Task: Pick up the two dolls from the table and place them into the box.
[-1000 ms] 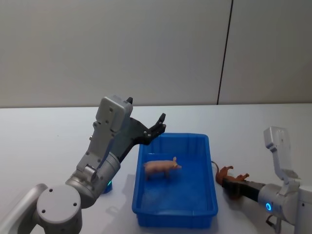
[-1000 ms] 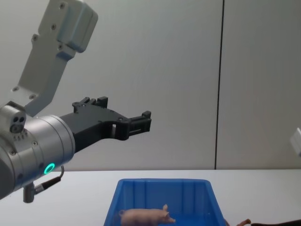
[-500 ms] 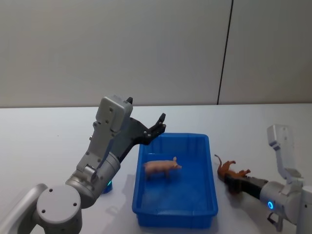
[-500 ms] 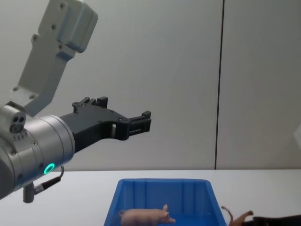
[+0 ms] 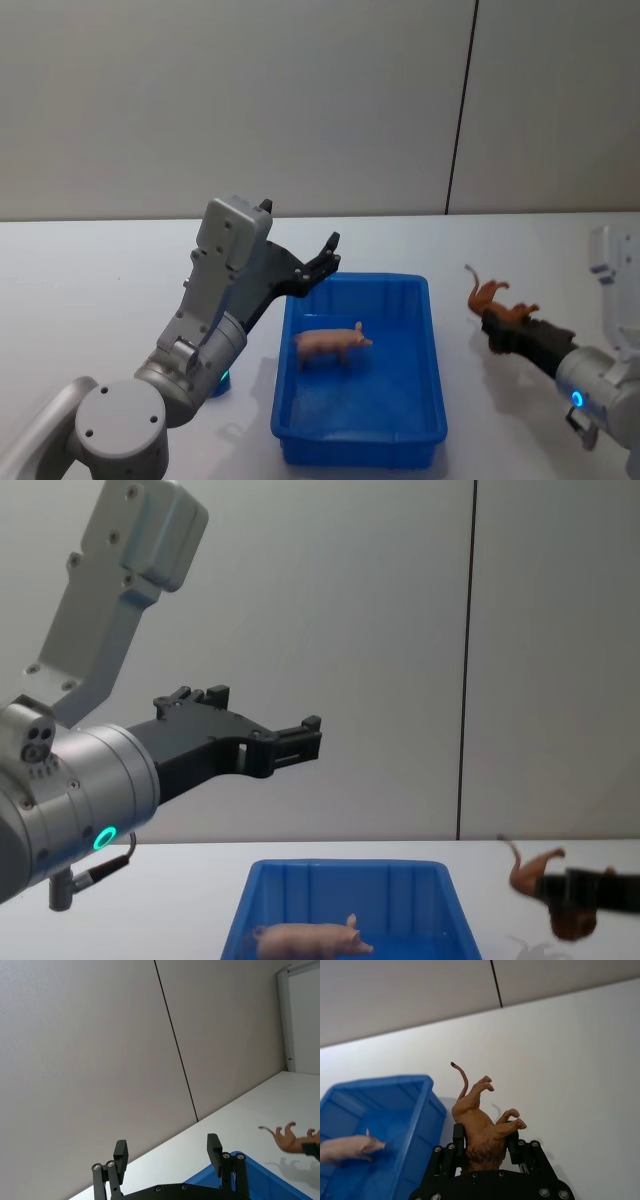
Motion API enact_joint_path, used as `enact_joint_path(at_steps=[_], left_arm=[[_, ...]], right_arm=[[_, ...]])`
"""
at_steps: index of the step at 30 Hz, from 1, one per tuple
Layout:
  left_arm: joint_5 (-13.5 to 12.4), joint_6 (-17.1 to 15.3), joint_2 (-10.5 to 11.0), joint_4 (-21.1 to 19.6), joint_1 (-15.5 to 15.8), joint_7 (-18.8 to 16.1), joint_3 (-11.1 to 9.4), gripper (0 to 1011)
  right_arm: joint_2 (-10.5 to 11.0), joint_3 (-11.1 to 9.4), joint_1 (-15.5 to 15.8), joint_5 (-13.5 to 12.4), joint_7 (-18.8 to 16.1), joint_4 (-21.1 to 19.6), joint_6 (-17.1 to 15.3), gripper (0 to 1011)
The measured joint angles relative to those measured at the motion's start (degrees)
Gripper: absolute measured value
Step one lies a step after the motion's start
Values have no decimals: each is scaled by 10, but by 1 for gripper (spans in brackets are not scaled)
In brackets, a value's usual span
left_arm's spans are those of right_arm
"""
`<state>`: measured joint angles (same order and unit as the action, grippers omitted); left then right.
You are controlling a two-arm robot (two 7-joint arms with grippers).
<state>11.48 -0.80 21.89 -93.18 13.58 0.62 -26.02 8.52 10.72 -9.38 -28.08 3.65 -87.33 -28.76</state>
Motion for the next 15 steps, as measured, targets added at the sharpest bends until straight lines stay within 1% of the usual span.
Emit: enact_joint_path(at_steps=[7,11,15], left_arm=[[0,0,0,0,0,0,0,1001],[0,0,0,0,0,0,0,1001],[0,0,0,0,0,0,0,1001]], right_arm=[[6,-8,5,-3,-1,-27,39,482],[9,-10,6,-5,-8,-40,52,482],[13,-13,7,-9,-23,-61,62,482]])
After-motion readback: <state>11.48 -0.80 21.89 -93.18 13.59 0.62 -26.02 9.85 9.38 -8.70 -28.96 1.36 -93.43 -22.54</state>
